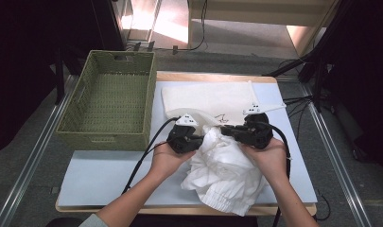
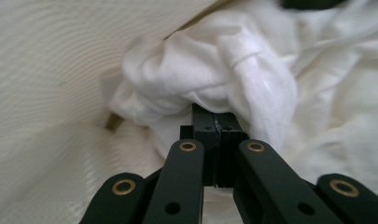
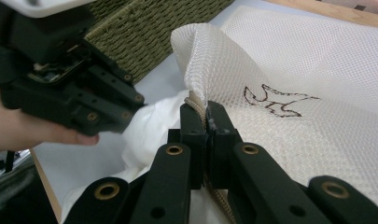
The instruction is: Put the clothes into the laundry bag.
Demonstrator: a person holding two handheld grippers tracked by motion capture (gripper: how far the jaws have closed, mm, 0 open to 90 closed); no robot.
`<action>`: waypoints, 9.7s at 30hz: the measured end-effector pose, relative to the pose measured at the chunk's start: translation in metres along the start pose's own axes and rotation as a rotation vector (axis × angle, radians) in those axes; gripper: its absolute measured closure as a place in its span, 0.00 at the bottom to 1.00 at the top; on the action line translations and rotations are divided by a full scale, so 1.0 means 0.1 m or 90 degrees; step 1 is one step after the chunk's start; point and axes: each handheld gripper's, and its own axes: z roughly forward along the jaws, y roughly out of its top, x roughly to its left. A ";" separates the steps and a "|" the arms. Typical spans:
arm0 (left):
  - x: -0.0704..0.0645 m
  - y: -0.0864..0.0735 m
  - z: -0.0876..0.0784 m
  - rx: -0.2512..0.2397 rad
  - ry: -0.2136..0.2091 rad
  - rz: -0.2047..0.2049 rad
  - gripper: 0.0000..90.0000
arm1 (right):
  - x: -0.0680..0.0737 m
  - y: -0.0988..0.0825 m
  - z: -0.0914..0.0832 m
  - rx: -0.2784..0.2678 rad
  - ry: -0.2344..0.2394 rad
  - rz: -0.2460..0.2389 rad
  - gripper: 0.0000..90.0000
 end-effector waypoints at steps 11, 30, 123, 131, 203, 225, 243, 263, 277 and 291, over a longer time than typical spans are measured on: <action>-0.08 0.14 0.27 -0.001 0.018 0.017 1.00 | 0.03 0.03 -0.04 -0.009 0.000 0.001 0.99; 0.09 0.23 0.09 -0.003 0.039 0.015 1.00 | -0.03 0.03 -0.11 -0.018 -0.004 0.007 0.99; -0.23 -0.69 0.18 0.061 0.043 0.006 1.00 | -0.06 0.00 -0.05 -0.001 -0.023 0.004 0.99; -0.17 -0.47 0.35 0.008 0.070 0.006 1.00 | -0.06 -0.01 -0.04 0.001 -0.022 0.005 0.99; -0.52 -0.47 0.36 0.029 0.060 0.052 1.00 | -0.07 -0.01 -0.03 0.002 -0.011 0.015 0.99; 0.05 -0.14 0.55 -0.046 0.158 -0.004 1.00 | -0.04 -0.03 0.01 0.015 -0.014 0.017 0.99; 0.20 -0.04 0.52 -0.022 0.108 -0.032 1.00 | -0.08 -0.08 0.12 0.035 -0.014 0.013 0.98; -0.78 -0.36 0.00 0.000 -0.012 0.051 1.00 | -0.12 -0.06 0.08 0.021 -0.015 0.026 0.98; -1.04 -0.75 0.38 0.042 -0.038 0.053 1.00 | -0.12 -0.05 0.07 0.018 -0.017 0.026 0.98; -0.62 -0.77 0.56 0.018 0.125 0.054 1.00 | -0.12 -0.05 0.07 0.018 -0.016 0.031 0.98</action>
